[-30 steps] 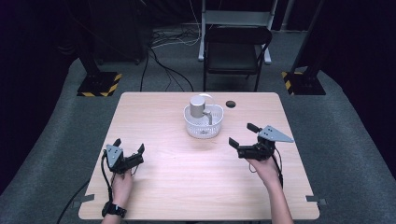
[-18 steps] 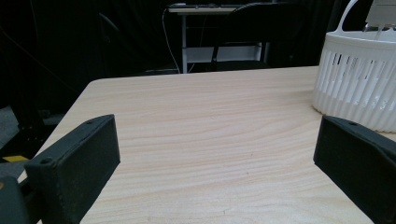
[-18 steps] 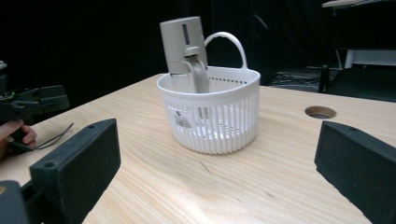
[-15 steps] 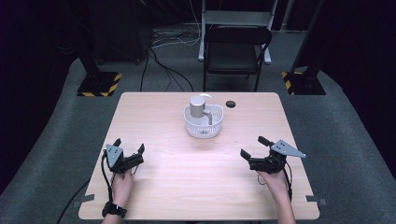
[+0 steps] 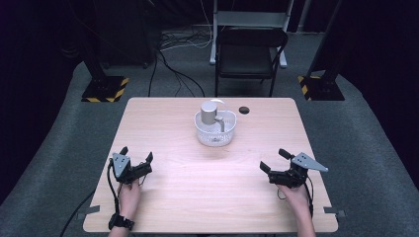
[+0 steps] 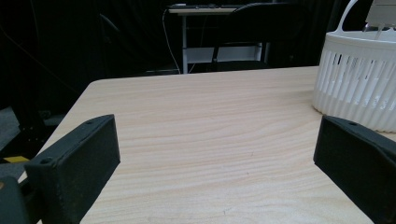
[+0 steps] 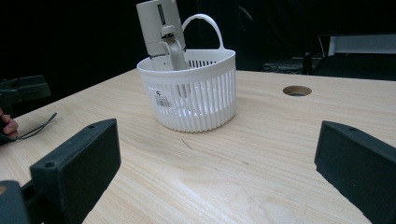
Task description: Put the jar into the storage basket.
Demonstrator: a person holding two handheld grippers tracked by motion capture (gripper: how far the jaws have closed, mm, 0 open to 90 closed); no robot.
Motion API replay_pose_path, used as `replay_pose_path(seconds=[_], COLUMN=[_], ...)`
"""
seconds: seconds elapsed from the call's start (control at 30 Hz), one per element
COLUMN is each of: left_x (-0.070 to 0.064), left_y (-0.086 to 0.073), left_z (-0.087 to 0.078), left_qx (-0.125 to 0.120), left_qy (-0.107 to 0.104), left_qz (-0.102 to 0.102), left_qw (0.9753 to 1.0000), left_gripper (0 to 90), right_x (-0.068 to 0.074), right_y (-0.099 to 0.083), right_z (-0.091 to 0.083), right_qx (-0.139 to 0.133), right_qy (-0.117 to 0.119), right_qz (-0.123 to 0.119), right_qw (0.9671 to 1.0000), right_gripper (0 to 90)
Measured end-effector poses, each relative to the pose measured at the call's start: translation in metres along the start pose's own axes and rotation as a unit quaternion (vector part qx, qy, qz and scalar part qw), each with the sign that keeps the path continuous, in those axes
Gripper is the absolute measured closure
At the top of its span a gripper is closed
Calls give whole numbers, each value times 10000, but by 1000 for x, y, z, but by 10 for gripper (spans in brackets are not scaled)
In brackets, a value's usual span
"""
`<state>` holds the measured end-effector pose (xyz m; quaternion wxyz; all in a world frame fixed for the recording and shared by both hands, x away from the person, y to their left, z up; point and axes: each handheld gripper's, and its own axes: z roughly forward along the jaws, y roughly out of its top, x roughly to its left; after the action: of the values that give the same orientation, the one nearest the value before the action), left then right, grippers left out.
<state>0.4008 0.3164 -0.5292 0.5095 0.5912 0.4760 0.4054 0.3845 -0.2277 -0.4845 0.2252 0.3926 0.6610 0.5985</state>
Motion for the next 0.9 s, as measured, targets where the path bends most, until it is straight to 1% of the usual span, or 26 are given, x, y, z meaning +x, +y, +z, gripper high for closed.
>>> replay_pose_path(seconds=[0.2,0.27,0.9], left_x=[0,0,0], left_y=[0,0,0], left_z=[0,0,0], left_qx=[0,1,0], left_qy=[-1,-1,-1], left_qz=[7,9,9], left_qw=[10000,10000,10000], left_gripper=[1,2,1], right_x=[-1,-1,-3], right_y=[2,2,2], right_z=[-5,-6,-9], right_qx=[-59,-68,-79], right_qy=[-31,-53,-89], right_qz=[-5,32,24], right_qw=[10000,10000,9999], right_gripper=[0,0,0])
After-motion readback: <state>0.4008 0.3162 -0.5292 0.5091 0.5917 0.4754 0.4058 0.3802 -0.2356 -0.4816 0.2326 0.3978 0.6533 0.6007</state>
